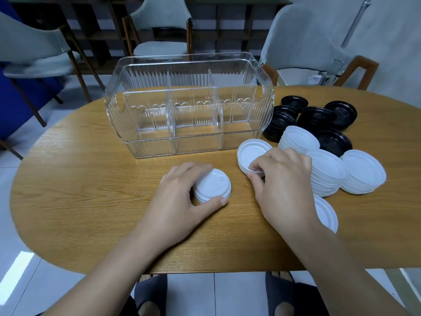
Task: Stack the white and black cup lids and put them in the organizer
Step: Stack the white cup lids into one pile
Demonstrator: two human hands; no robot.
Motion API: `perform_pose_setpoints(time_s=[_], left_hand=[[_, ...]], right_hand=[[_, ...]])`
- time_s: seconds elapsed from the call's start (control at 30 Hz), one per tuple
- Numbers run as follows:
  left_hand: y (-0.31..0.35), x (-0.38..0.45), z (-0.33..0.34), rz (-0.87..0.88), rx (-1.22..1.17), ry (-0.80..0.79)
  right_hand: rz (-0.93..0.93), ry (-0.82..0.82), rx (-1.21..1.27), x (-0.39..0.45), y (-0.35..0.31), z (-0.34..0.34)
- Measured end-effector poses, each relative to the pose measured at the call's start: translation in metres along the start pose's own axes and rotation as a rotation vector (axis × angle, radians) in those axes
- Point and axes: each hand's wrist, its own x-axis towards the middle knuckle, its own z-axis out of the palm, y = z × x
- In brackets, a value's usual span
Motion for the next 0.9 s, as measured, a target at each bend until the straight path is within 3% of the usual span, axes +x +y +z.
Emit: perform_pose_setpoints(time_s=[0.33, 0.57, 0.77, 0.9], left_hand=[[-0.003, 0.001, 0.000, 0.013, -0.010, -0.004], [0.005, -0.001, -0.007, 0.070, -0.070, 0.063], [0.017, -0.001, -0.016, 0.225, -0.088, 0.142], [0.017, -0.002, -0.017, 0.305, -0.134, 0.159]], right_hand=[[0.034, -0.039, 0.218, 0.002, 0.002, -0.008], [-0.050, 0.088, 0.378, 0.001, -0.009, -0.020], [0.139, -0.138, 0.968, 0.001, -0.023, -0.033], [0.243, -0.263, 1.171, 0.004, -0.023, -0.033]])
